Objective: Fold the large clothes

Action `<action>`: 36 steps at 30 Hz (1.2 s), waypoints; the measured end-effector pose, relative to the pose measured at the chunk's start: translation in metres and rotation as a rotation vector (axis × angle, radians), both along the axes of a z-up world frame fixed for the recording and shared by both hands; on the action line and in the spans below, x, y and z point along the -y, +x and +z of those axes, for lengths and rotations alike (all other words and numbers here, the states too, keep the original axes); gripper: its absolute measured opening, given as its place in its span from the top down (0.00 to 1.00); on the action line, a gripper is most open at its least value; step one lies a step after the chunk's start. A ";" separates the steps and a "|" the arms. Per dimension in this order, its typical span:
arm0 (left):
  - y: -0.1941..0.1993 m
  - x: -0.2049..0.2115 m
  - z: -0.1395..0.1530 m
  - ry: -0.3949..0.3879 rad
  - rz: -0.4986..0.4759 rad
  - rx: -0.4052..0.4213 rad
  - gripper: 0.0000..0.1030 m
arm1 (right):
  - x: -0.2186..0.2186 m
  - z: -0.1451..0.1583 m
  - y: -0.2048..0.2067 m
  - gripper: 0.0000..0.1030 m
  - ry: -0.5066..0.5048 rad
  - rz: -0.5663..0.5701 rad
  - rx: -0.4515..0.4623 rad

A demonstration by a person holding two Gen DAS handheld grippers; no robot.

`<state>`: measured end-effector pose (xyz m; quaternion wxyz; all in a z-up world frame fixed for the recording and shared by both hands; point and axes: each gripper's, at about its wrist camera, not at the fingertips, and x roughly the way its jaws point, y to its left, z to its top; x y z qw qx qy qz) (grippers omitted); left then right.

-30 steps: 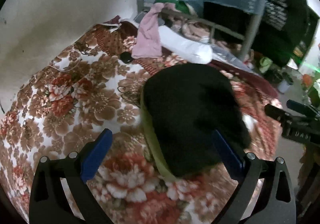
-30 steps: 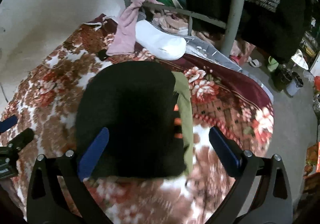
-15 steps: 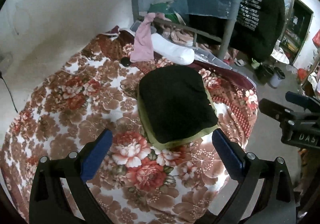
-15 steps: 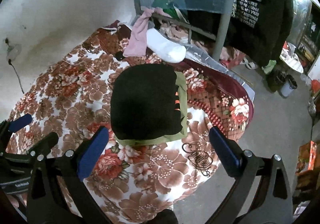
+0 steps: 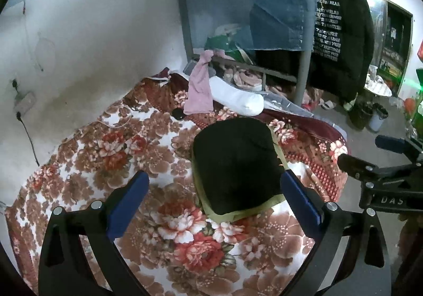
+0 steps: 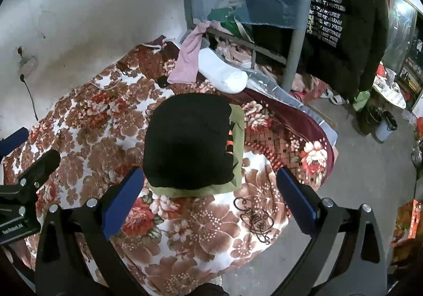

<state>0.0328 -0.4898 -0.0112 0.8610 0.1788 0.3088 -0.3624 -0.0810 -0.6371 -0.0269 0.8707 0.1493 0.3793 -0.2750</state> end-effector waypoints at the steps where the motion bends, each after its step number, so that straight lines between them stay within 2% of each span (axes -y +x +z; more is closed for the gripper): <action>1: -0.001 0.001 0.000 0.000 0.002 0.001 0.05 | 0.000 0.002 0.000 0.04 -0.018 0.004 0.010; 5: -0.001 0.001 0.002 -0.015 0.019 0.011 0.05 | 0.003 0.006 -0.002 0.04 -0.054 0.014 0.051; 19: -0.002 0.004 -0.002 0.035 0.064 0.003 0.05 | 0.002 0.010 -0.004 0.04 -0.044 0.038 0.046; 36: -0.003 -0.006 0.007 -0.003 0.012 0.001 0.05 | -0.003 0.014 -0.003 0.04 -0.013 0.089 0.077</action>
